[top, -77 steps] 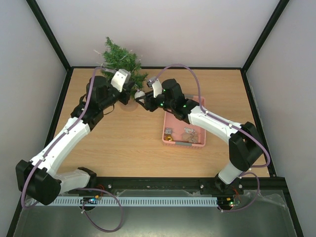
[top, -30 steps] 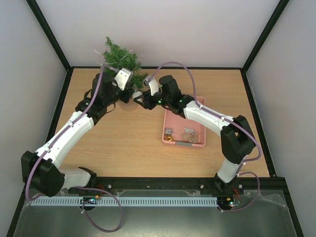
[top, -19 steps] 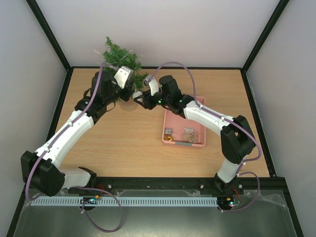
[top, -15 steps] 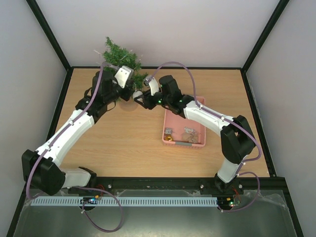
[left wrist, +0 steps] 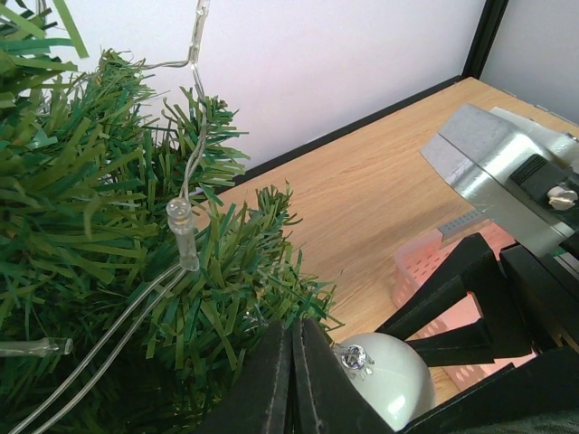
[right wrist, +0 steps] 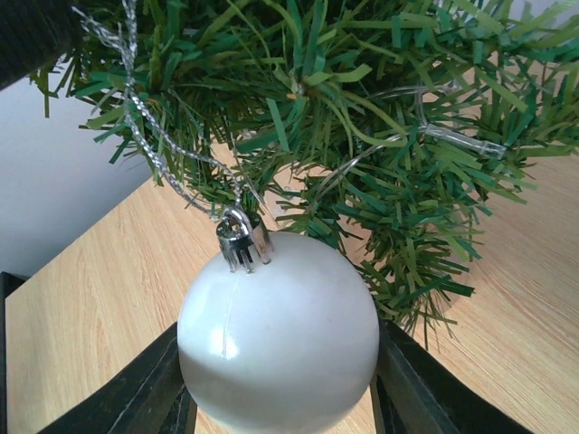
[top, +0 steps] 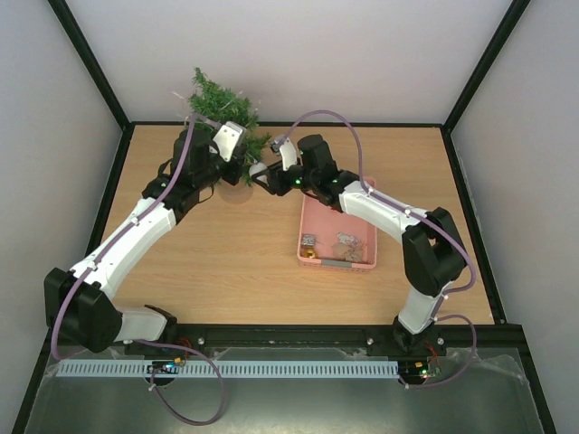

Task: Decorate the small christmas tree
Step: Hang the decoration item on the Christmas tree.

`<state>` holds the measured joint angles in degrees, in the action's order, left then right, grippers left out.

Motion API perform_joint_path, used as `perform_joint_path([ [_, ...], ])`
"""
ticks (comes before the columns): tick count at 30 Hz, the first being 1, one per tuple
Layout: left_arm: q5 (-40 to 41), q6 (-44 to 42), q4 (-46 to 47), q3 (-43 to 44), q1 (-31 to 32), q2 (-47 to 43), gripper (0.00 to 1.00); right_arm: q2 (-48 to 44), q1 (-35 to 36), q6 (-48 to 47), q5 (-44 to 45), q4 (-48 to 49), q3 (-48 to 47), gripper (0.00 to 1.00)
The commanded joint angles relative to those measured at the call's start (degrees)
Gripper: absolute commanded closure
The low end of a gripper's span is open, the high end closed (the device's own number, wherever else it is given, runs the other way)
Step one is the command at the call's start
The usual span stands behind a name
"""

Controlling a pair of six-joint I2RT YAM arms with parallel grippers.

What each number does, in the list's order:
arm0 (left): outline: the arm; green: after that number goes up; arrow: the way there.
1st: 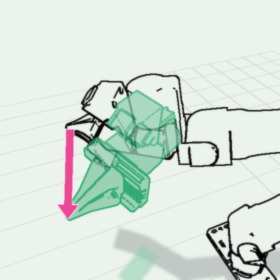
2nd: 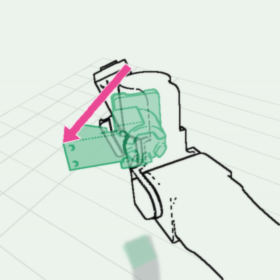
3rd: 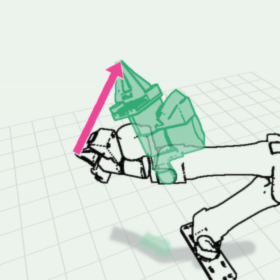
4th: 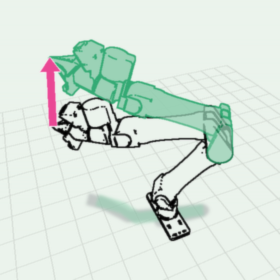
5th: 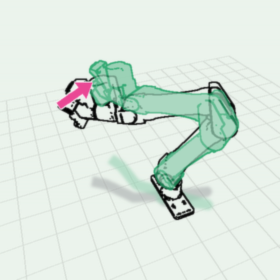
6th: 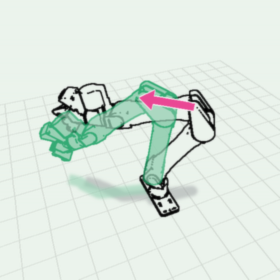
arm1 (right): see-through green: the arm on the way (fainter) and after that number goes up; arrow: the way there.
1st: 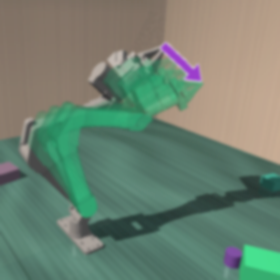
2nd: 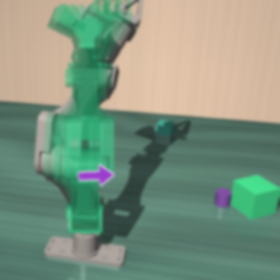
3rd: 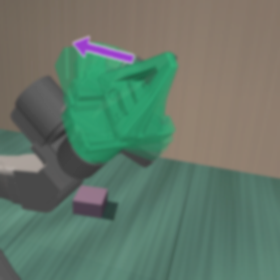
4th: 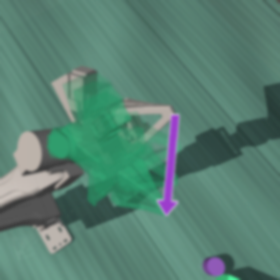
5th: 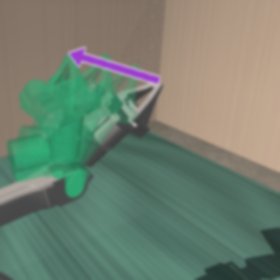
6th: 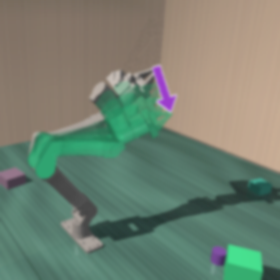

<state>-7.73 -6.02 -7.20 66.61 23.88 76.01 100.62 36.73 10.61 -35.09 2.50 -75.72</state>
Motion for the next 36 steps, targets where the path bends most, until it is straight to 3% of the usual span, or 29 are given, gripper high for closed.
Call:
perform_joint_path([
  [1,0.82,-0.97,0.92,1.67,0.12,0.46,0.98,1.18,-0.74,0.84,-1.86,2.54,-1.90,0.55],
  [12,-0.67,-0.66,0.08,1.78,0.12,-1.59,0.98,2.18,-1.05,-0.49,-5.09,1.96,-3.91,0.55],
  [18,-2.09,1.62,-2.07,2.58,0.32,-2.94,0.98,2.47,-1.06,-3.31,-6.39,-3.30,-5.70,0.55],
  [26,-2.71,3.60,-2.69,2.61,0.47,-3.91,0.98,2.22,-1.23,-3.75,-4.97,-4.92,-6.35,0.55],
  [36,-2.40,0.12,-1.38,3.14,0.47,-2.11,0.98,1.89,-1.57,-4.62,-2.53,-5.86,-7.05,0.56],
])
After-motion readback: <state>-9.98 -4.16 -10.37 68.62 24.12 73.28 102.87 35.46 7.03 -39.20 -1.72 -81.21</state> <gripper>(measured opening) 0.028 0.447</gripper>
